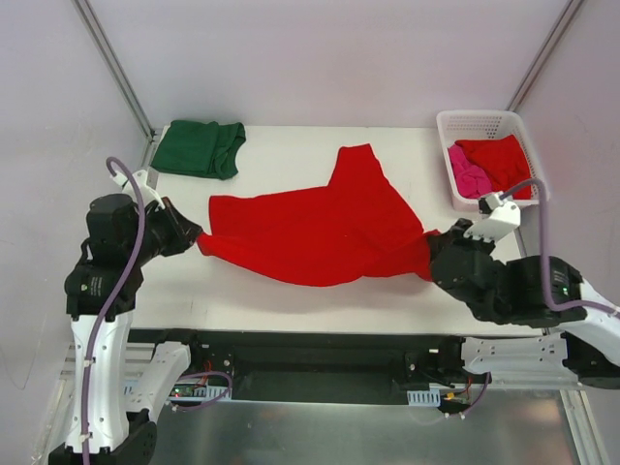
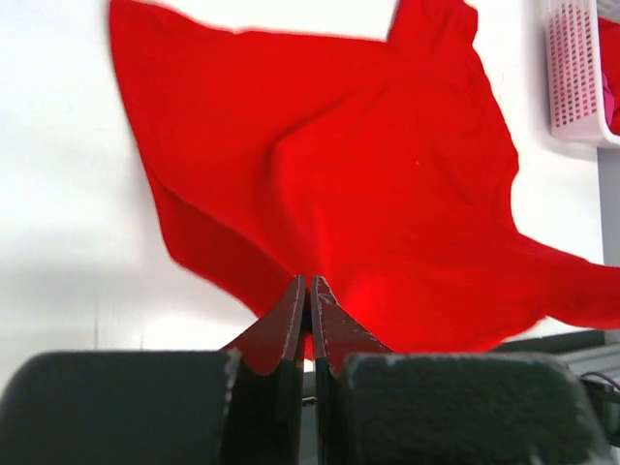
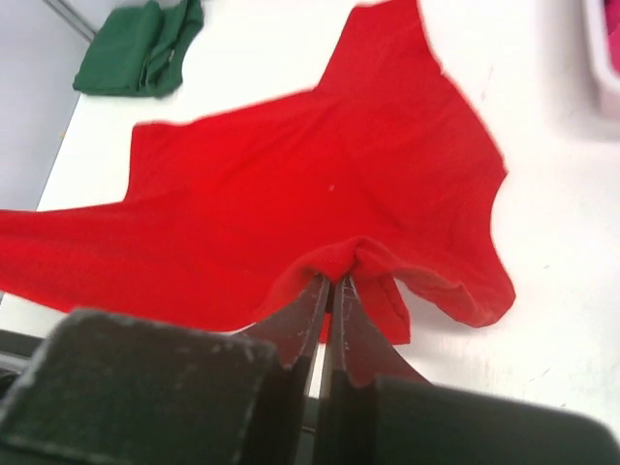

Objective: Fold and stack the t-shirts
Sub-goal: Flatten the tshirt out

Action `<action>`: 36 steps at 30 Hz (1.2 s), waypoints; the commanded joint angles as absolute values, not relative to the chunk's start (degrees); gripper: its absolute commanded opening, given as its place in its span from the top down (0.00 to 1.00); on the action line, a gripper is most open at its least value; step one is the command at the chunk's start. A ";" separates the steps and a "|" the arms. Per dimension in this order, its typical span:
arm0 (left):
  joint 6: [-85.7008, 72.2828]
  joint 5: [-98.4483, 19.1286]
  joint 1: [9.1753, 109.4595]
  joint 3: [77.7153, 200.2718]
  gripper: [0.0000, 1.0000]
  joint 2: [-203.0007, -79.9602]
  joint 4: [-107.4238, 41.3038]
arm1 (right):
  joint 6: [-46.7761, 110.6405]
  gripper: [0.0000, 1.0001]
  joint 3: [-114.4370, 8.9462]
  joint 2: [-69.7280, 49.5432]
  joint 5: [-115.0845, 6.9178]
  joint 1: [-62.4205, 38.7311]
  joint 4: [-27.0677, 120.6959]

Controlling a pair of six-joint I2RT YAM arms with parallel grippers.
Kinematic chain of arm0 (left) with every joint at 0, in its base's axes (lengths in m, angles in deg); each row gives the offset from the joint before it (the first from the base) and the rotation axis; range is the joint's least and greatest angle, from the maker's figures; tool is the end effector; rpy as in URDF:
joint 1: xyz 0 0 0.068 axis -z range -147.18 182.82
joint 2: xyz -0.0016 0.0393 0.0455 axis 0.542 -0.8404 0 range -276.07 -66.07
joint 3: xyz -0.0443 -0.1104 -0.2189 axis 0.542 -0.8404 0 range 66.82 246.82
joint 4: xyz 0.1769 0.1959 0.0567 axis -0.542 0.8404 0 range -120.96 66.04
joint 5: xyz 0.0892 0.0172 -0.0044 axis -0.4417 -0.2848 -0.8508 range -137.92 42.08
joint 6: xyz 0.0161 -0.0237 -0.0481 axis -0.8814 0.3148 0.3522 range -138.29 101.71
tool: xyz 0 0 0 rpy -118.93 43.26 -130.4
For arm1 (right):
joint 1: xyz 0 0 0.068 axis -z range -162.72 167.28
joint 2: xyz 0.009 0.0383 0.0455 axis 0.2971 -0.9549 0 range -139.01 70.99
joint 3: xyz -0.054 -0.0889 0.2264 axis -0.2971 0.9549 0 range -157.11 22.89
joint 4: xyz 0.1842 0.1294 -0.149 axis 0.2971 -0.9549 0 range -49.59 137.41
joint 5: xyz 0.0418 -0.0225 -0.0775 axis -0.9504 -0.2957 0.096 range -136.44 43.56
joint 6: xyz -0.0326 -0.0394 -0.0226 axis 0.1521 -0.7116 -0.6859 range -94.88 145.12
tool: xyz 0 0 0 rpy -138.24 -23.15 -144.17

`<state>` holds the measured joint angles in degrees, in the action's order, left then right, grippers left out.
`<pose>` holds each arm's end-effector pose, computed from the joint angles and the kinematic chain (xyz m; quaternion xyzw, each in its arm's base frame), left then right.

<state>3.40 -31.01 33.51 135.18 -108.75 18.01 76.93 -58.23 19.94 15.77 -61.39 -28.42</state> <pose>0.1486 -0.0130 0.3961 -0.0711 0.8271 -0.2260 0.5097 0.0577 0.1143 0.4131 0.0050 0.8167 0.0923 0.5696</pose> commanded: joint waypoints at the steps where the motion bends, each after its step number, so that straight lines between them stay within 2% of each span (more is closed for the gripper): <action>1: 0.43 -36.49 33.34 141.87 1.00 -107.91 24.58 | 67.76 0.99 -65.07 21.06 23.42 -59.63 -47.43; 12: 0.43 -47.56 33.35 151.72 1.00 -105.01 28.03 | 55.89 0.99 -75.72 23.88 33.09 -56.46 -47.08; 15: -0.45 -47.48 33.35 153.39 1.00 -102.64 25.48 | 48.53 0.99 -76.08 25.45 34.86 -56.37 -40.70; 16: -0.62 -47.39 33.35 155.05 1.00 -102.11 24.95 | 39.27 0.99 -75.82 26.24 34.68 -56.37 -36.83; 18: -1.50 -46.78 33.52 156.99 1.00 -102.11 25.03 | 27.90 0.99 -73.54 30.09 32.49 -56.37 -21.77; 21: -1.94 -45.99 34.22 159.81 1.00 -102.02 25.12 | 17.23 0.99 -73.52 33.10 31.16 -56.37 -12.04; 28: -2.47 -40.38 35.10 163.15 1.00 -102.37 24.33 | 10.01 0.99 -74.58 31.71 25.90 -56.28 -11.21; 36: -2.91 -28.77 35.72 165.61 1.00 -103.87 20.99 | 4.11 0.99 -82.75 28.37 8.85 -56.28 -8.75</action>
<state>-1.56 -35.41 35.15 163.77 -102.15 26.32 9.28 -77.51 30.06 16.56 -56.56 -12.38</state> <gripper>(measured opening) 0.008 0.021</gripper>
